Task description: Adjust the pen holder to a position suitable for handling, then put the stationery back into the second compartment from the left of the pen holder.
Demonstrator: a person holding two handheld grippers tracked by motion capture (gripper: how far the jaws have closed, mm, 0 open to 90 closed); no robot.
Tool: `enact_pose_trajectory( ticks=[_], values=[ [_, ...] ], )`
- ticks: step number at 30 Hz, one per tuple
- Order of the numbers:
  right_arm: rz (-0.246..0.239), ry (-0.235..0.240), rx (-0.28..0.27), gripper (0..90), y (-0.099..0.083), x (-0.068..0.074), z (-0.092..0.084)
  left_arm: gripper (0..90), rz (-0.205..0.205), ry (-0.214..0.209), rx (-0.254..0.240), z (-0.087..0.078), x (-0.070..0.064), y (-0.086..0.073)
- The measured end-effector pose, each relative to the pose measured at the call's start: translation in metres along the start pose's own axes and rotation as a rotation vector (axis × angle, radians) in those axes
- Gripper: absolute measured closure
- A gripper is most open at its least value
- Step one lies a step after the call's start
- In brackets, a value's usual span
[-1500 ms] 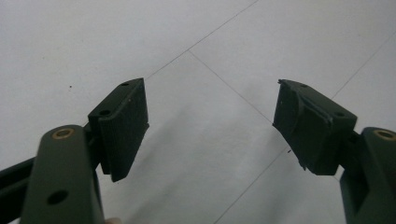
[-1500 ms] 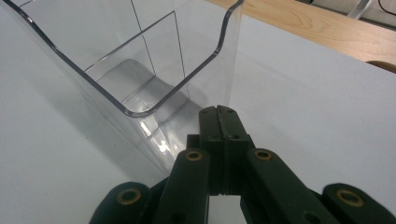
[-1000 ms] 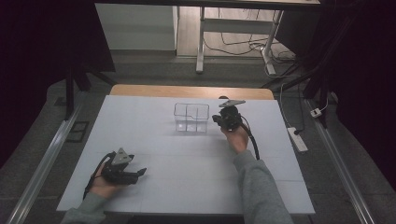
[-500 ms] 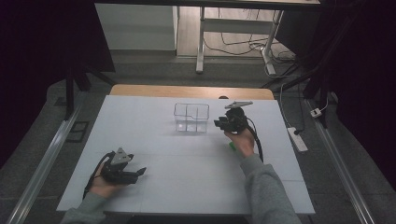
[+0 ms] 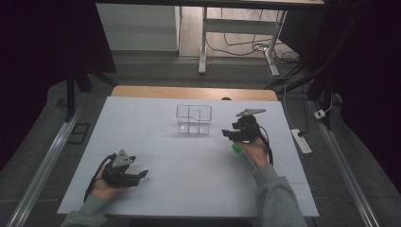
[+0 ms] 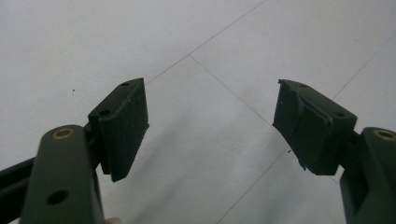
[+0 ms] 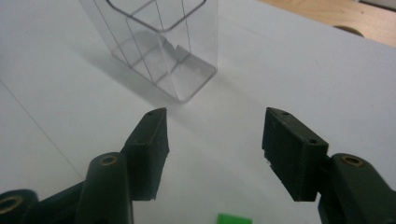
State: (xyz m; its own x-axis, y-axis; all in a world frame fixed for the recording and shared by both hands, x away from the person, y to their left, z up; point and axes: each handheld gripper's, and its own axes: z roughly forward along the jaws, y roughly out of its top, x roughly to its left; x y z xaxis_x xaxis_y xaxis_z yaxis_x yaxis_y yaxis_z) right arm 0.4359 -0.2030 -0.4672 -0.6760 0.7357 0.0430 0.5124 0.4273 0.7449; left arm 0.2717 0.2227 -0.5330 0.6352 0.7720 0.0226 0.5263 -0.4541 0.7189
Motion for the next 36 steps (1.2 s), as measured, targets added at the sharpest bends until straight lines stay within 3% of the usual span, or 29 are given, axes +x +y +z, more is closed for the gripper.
enact_pose_trajectory(
  ticks=[16,25,36],
  values=[
    [-0.059,-0.009,0.048,35.6,-0.018,0.009,-0.026,26.3,-0.001,0.004,-0.005,0.0,0.0,0.001],
    [-0.052,-0.001,0.106,35.2,-0.027,0.007,-0.026,26.3,0.006,-0.001,-0.008,-0.001,-0.001,0.001],
    [-0.08,-0.013,0.18,35.0,-0.025,0.008,-0.021,26.3,0.008,0.002,-0.014,-0.001,-0.002,0.001]
  ],
)
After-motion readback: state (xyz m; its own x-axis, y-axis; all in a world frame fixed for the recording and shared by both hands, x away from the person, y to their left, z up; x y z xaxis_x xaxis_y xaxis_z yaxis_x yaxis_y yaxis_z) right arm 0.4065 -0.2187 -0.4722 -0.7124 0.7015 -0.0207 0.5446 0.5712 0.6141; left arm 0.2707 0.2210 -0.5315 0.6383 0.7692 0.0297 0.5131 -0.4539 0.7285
